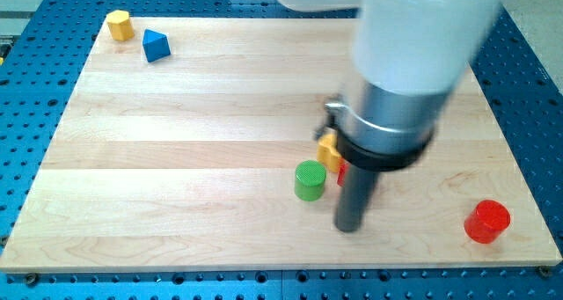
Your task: Push the green circle at the bottom left of the board
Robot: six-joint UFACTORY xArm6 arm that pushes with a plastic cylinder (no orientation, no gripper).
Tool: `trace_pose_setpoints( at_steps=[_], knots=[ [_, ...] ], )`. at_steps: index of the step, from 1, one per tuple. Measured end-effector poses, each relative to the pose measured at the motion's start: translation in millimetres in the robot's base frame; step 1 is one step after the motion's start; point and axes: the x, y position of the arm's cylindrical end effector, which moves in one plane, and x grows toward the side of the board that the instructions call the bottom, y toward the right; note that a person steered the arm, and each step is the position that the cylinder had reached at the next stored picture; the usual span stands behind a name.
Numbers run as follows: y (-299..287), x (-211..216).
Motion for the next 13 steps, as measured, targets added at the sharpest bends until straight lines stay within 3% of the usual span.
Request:
trace_pose_setpoints(
  at_steps=[1,2,3,4,5,6,8,9,10,11,12,13],
  knots=[
    [-39,-29],
    [45,-60],
    [91,-61],
    [90,-59],
    [85,-100],
    [37,-109],
    [-123,-37],
    [-150,-46],
    [-210,-20],
    [-147,-46],
    [-141,-20],
    [-181,20]
  ],
)
